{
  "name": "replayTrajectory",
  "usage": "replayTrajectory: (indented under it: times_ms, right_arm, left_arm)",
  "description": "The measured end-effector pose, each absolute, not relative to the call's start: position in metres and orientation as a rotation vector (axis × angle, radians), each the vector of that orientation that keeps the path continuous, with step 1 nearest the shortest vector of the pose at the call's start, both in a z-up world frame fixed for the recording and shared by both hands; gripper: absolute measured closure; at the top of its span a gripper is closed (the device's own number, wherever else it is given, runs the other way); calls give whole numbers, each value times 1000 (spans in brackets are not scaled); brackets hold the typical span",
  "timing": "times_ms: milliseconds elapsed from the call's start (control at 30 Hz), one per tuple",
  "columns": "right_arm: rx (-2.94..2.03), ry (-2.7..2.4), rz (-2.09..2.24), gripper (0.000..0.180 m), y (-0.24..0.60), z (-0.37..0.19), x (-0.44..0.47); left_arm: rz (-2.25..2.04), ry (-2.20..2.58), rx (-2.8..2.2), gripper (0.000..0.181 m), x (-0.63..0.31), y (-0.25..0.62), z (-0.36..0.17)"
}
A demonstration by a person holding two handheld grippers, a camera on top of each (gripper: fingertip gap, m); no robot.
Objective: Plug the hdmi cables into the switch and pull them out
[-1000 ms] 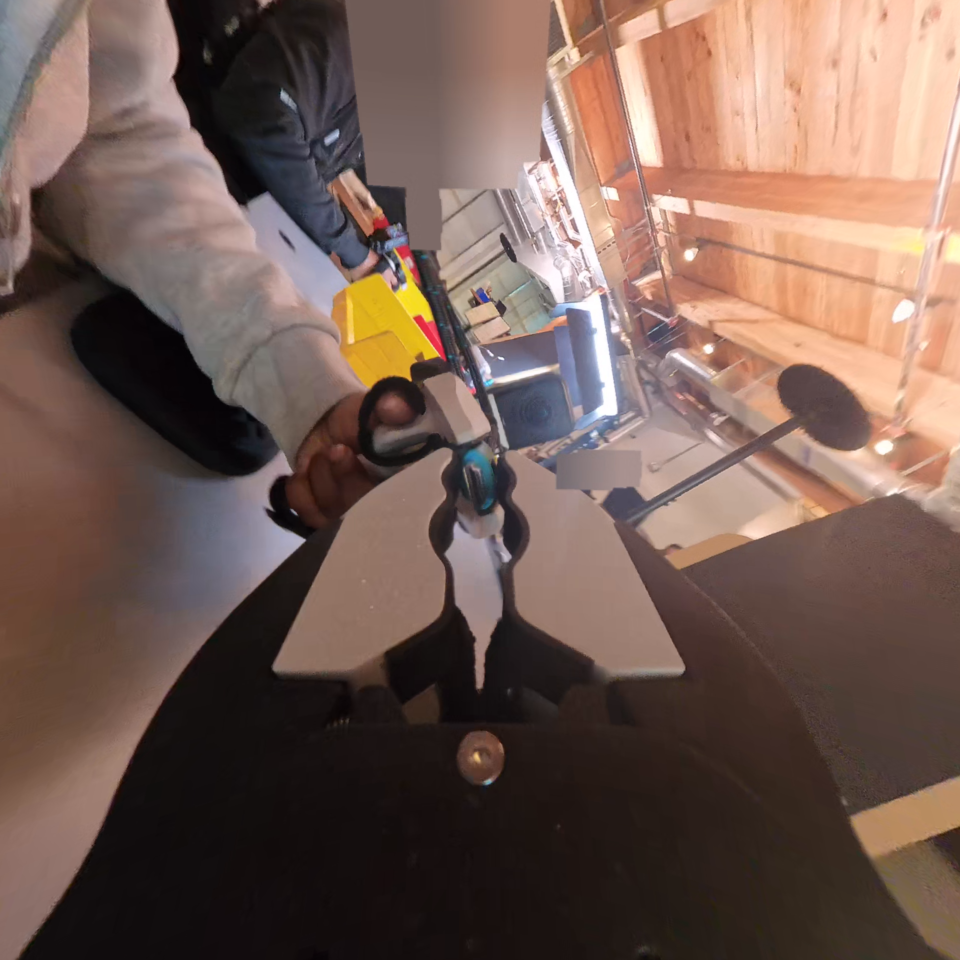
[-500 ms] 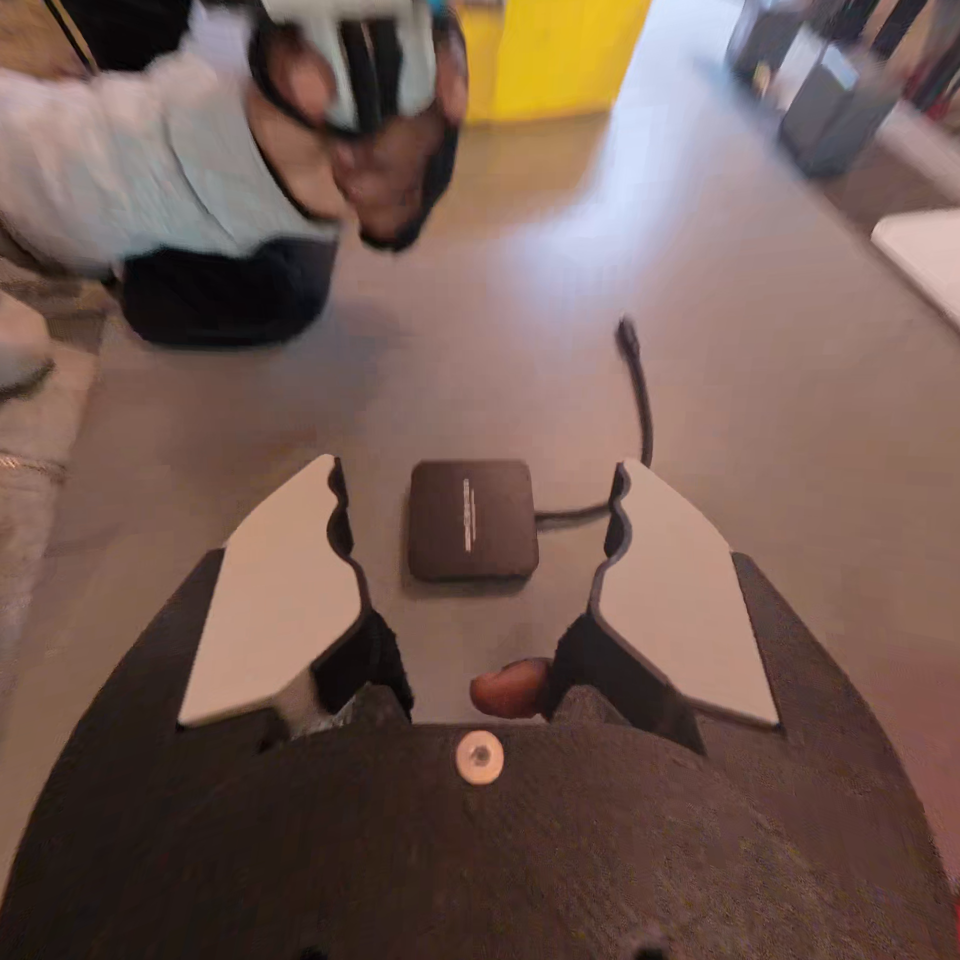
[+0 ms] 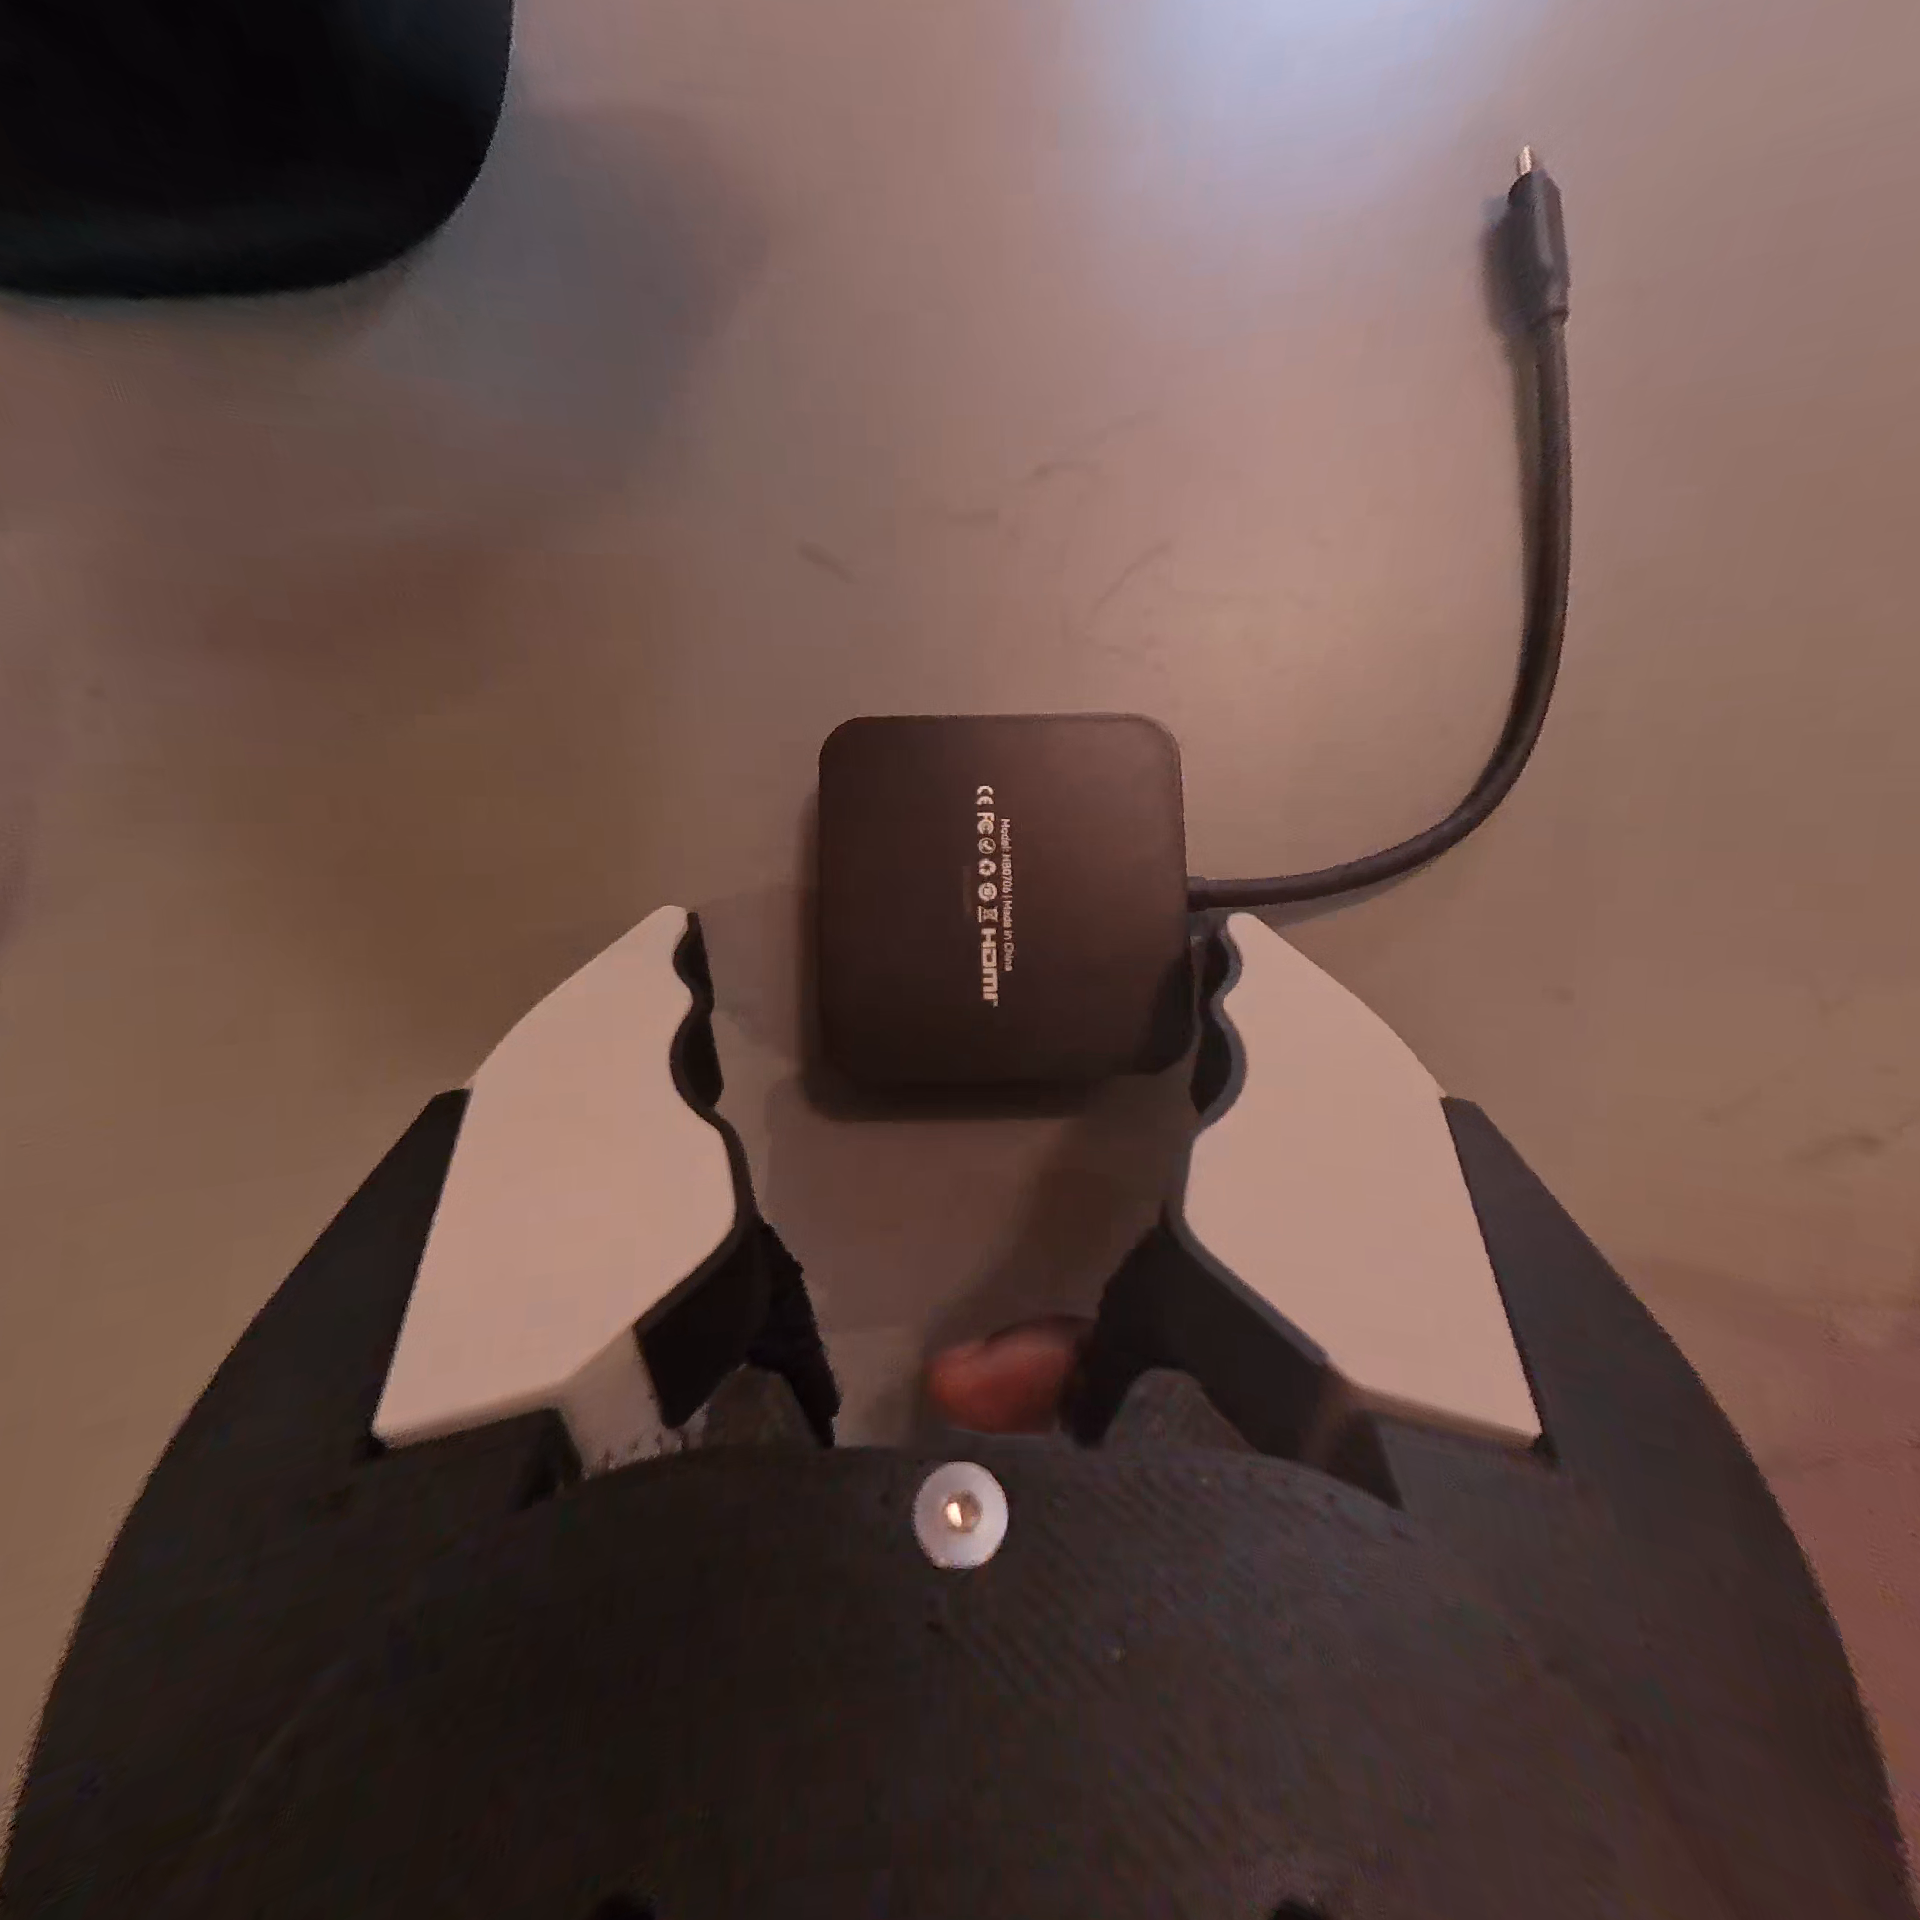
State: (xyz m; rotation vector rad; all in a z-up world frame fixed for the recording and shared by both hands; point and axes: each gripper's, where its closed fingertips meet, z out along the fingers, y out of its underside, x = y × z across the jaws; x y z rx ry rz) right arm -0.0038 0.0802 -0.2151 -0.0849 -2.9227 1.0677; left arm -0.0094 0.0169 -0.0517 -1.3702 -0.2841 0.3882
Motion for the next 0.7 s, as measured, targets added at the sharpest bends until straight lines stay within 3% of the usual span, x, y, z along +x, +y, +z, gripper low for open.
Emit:
replayTrajectory:
  times_ms: [33,133,267,467,700]
  right_arm:
    - [-95,-2919,1074,91,81,-215,-5]
    - [-133,-2873,1122,111,78,-213,-12]
    - [-99,-2792,1282,111,70,-207,-21]
    - [87,-2411,1987,112,69,-113,-6]
    - [208,-2410,1936,112,71,-107,8]
  left_arm:
    - [391,-283,-1371,160,-9,17,-52]
    - [392,-283,-1376,160,-9,17,-52]
    - [387,-264,-1376,160,-7,17,-50]
    - [308,-126,-1360,160,14,18,-42]
    - [386,52,-1528,160,31,39,-67]
